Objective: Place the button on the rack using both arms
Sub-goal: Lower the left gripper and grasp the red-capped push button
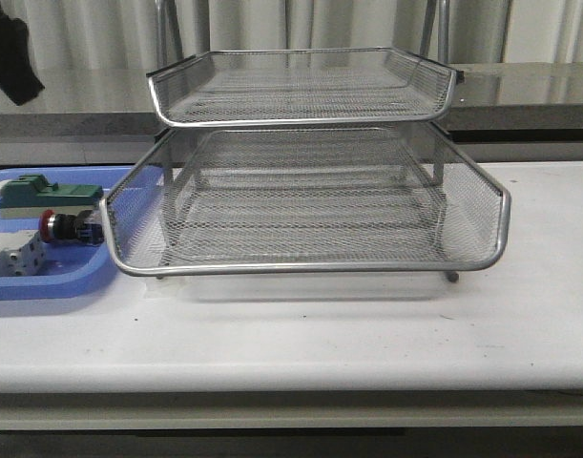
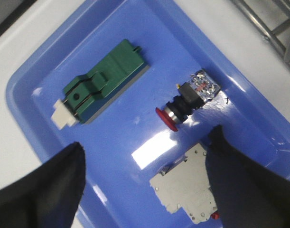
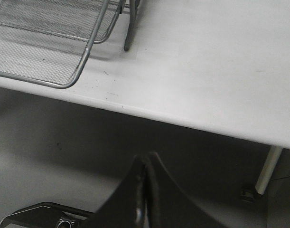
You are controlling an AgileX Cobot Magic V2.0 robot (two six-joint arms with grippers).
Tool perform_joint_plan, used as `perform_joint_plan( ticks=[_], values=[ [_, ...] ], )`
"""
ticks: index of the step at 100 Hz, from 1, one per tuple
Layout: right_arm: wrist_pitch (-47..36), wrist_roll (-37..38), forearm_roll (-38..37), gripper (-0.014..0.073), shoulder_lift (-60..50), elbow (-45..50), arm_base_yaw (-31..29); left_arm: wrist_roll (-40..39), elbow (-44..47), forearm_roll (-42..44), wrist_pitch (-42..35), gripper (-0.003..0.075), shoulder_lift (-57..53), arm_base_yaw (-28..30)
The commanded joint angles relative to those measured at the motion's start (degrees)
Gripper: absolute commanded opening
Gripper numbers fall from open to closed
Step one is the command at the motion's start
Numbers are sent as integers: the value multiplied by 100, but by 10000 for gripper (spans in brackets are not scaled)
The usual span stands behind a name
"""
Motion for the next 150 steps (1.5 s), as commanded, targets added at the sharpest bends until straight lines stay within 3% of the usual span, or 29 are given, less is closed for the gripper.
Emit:
perform_joint_plan(
  ticks=[1,28,49,137,144,150],
  values=[
    [-291,-15,79,-62,14,-170,17,721,-682,-446,385,514,233,-39],
    [-291,-15,79,-62,14,-170,17,1356,-1809,-623,1265,514,1374,-39],
    [-291,-15,79,-62,14,-170,17,1801,-1812,-859,1241,514,1598,-39],
    [-296,-15,79,-62,14,-170,17,2078,-1812,-857,1078,514,2455,-39],
    [-296,-15,79,-62,14,-170,17,2078,-1812,-857,1061,498,2455,-39],
    [-296,-15,79,-62,14,-170,17,2078,-1812,-857,1061,437,2455,-39]
  ],
)
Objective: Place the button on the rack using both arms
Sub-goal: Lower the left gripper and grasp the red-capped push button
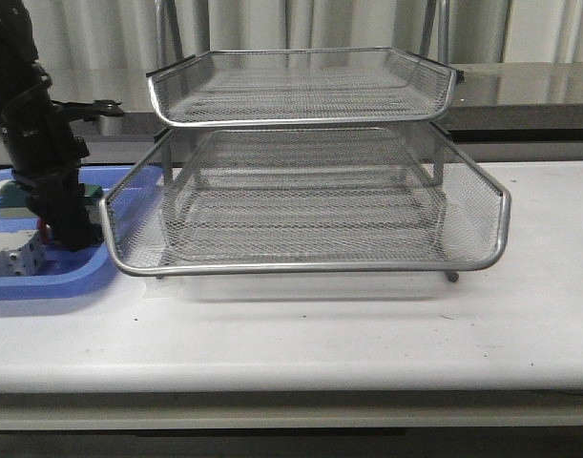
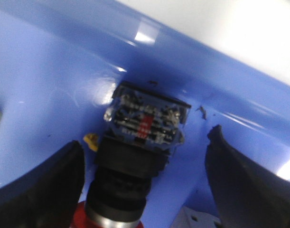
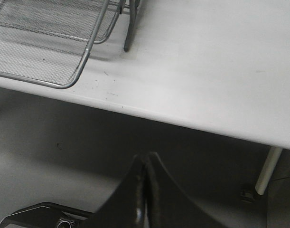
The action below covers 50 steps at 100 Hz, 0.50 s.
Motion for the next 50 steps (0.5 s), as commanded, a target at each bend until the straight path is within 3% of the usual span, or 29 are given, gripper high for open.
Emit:
perform_joint_plan(
  ticks=[1,16,27,35,50],
  values=[
    [-296,-15,79,-62,23,-170,17,7,-178,-156,-46,428,-353,-28],
    [-296,-15,79,-62,23,-170,17,7,-178,-156,-46,169,-353,-28],
    [-296,-15,79,-62,23,-170,17,7,-178,-156,-46,31,-353,-28],
    [-296,-15,79,-62,23,-170,17,7,-178,-156,-25,-20,-353,-28],
    [-296,-15,79,-62,23,-170,17,7,-338,-160,163,-20,-353,-28]
  ],
)
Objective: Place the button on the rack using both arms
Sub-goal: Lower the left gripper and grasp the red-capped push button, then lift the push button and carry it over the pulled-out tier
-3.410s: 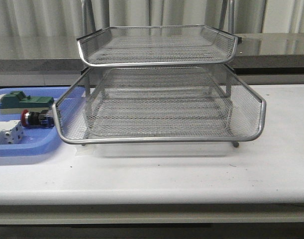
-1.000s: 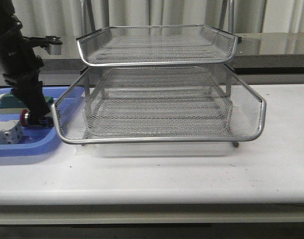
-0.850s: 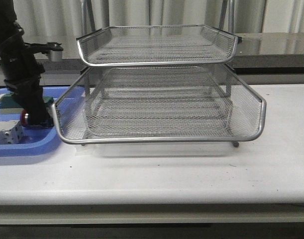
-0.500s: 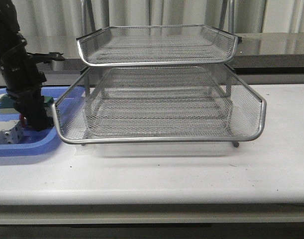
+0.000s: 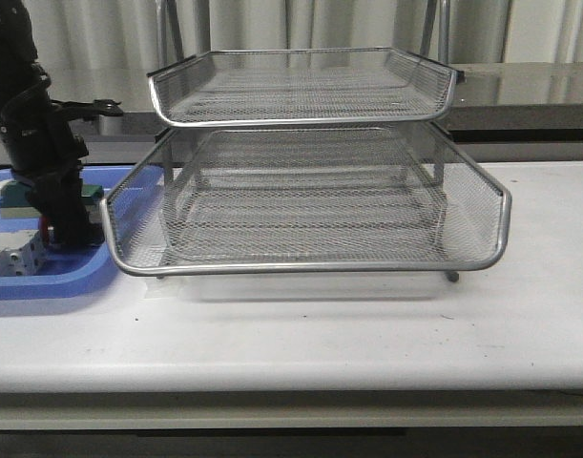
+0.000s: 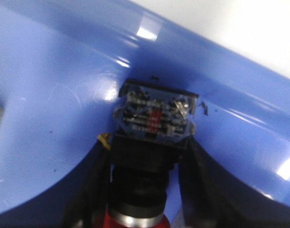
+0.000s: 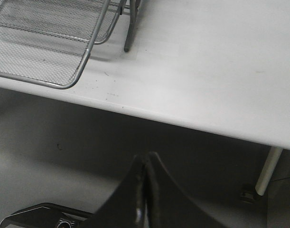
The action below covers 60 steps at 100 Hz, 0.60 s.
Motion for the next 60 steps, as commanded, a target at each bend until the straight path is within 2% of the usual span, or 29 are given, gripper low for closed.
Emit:
perform_joint_plan(
  ticks=[1,25,60],
  values=[
    [-296,-15,79,-62,36,-170,17,-18,-299,-173,184,-20,-355,-28],
    [-296,-15,79,-62,36,-170,17,-726,-1145,-151,312,-20,-426,-16],
    [-296,-15,79,-62,36,-170,17,-1245,-1131,288,312,-20,-1418,-16]
  ],
)
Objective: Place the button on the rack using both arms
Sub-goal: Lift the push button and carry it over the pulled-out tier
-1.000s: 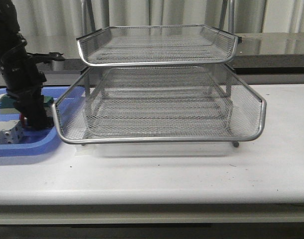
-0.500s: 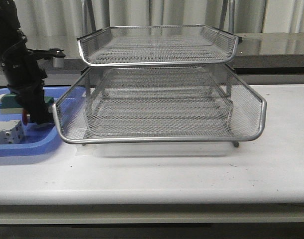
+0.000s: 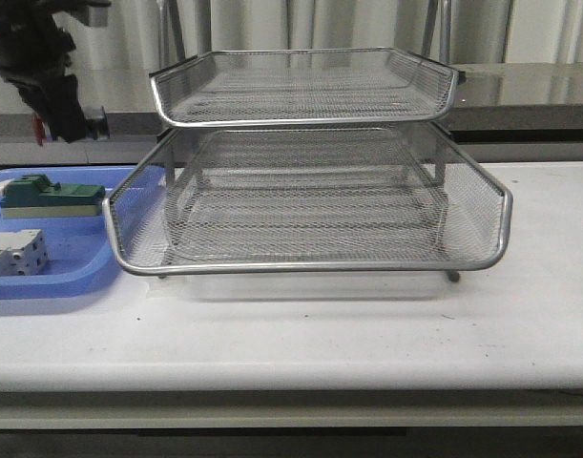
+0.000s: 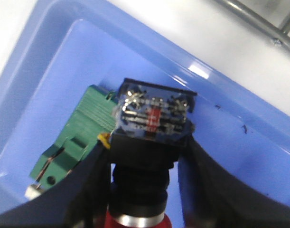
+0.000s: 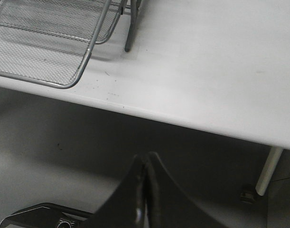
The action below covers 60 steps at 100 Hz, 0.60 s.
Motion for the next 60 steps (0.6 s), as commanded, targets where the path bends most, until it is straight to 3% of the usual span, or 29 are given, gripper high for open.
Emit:
perform_joint_plan(
  ticks=[1,21,60],
  values=[
    [-296,-15,79,-62,36,-170,17,-186,-133,-38,227,-19,-738,-8],
    [-296,-15,79,-62,36,-170,17,-293,466,-38,227,-20,-1621,-8],
    [-296,-15,79,-62,36,-170,17,-293,2602,-413,227,-20,-3584,-162]
  ],
)
